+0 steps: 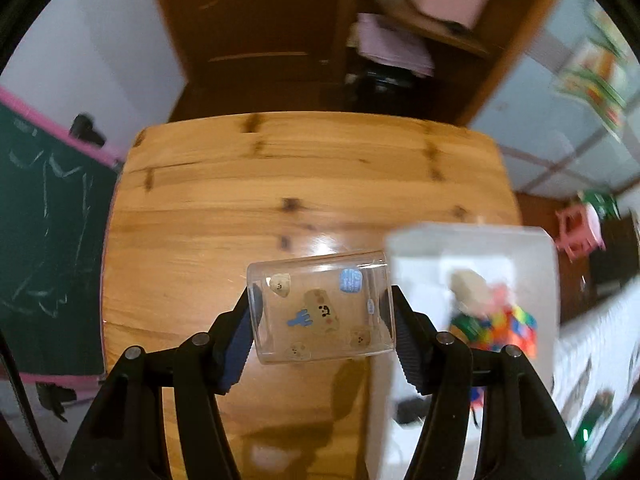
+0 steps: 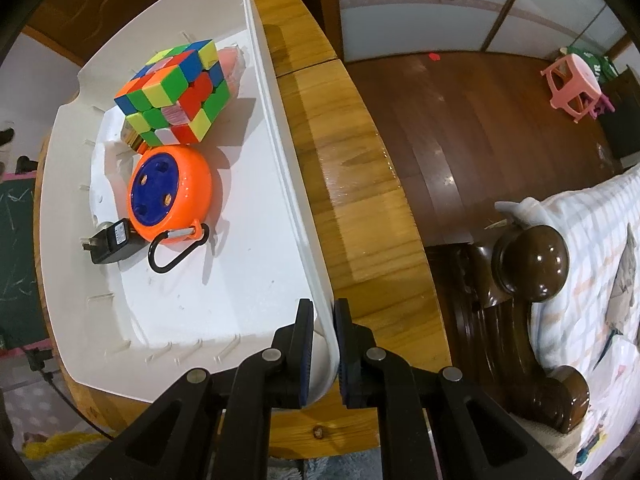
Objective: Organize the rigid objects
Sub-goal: 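Close the left gripper on the clear plastic box, then lift the clear box with the left gripper and carry it over the tray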
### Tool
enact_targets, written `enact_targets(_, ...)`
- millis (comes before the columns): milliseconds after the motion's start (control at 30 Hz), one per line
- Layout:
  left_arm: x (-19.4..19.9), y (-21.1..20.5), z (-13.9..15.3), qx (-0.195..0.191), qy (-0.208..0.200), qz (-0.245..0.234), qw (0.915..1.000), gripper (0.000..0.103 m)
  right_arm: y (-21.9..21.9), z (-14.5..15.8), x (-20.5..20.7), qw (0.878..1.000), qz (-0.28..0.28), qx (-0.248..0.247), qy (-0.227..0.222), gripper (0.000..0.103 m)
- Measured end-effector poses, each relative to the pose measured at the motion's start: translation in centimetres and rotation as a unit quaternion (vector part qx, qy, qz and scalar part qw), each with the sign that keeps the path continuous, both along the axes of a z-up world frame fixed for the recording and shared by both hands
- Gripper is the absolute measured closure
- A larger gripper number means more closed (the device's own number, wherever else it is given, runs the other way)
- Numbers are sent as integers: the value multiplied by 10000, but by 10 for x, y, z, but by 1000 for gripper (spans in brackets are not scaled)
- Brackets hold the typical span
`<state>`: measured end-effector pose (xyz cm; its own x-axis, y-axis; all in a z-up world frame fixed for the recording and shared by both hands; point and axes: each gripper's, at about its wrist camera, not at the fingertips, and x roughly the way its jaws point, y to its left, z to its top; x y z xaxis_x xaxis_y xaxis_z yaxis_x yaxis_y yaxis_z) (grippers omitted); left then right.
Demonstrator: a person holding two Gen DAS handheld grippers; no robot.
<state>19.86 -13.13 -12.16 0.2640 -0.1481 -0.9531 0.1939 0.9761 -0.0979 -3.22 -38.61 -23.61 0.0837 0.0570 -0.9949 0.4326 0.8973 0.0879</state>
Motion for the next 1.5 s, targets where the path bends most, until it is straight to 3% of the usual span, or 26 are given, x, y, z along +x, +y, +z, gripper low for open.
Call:
enact_targets(233,-60,-55,4,21,185,-1001,9948,37,-1,0,1,9998,202,71,-8,92)
enact_targets(333,-83,-77,-7,277,225,-1357,9901,37,-1,-1,2,9996,286,89,-15,91)
enact_targets(533,-124,-93,-47,572,789,-1855,9778,37,-1,1,3,9990,428,137,-59,90)
enact_targets(767,-155,-103,-80,787,1152,-2118,9673,37,-1,1,4,9982,571,148,-89,90)
enact_targets(1100,-161,-107,-107,952,1380,-2063,9640,37,0,2,4,9976,669,161,-112,89)
enact_targets(1500,-182,-131,-125,1533,1106,-2488,9499,36,-1,2,5,9974,686,189,-110,89)
